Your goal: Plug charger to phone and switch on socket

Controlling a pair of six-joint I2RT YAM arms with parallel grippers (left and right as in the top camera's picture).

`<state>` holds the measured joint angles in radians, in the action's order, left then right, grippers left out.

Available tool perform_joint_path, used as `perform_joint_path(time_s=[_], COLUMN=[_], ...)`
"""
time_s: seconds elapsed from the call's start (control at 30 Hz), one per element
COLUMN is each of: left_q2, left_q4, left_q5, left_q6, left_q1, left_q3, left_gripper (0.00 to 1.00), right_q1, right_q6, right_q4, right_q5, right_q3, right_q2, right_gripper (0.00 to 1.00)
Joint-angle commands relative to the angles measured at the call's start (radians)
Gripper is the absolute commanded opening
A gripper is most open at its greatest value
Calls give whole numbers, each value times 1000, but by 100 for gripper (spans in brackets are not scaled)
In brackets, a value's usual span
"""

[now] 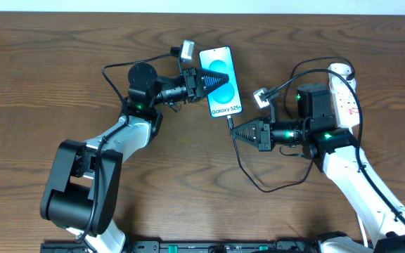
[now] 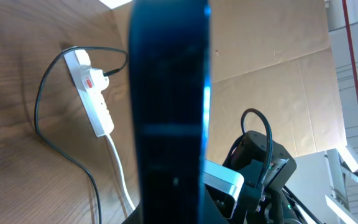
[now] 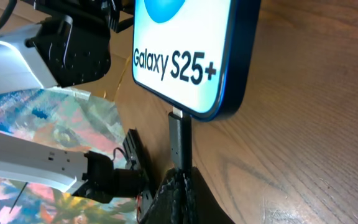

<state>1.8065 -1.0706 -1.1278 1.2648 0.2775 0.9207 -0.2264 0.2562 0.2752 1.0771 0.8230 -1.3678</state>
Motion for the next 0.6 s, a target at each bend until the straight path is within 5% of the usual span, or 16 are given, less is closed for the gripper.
perform_joint_path(time_s=[0.0, 0.57], left_q2=[-15, -14], left_q4=[-11, -8], left_q5=[-24, 22], left_q6=[4, -14], left_q1=[1, 1], left_q3=[26, 26], left_gripper=[8, 7], right_q1=[10, 10], right_q6=[21, 29], right_q4=[-6, -2], right_q5=[6, 33], right_q3=[-2, -2], right_q2=[5, 5], right_gripper=[1, 1])
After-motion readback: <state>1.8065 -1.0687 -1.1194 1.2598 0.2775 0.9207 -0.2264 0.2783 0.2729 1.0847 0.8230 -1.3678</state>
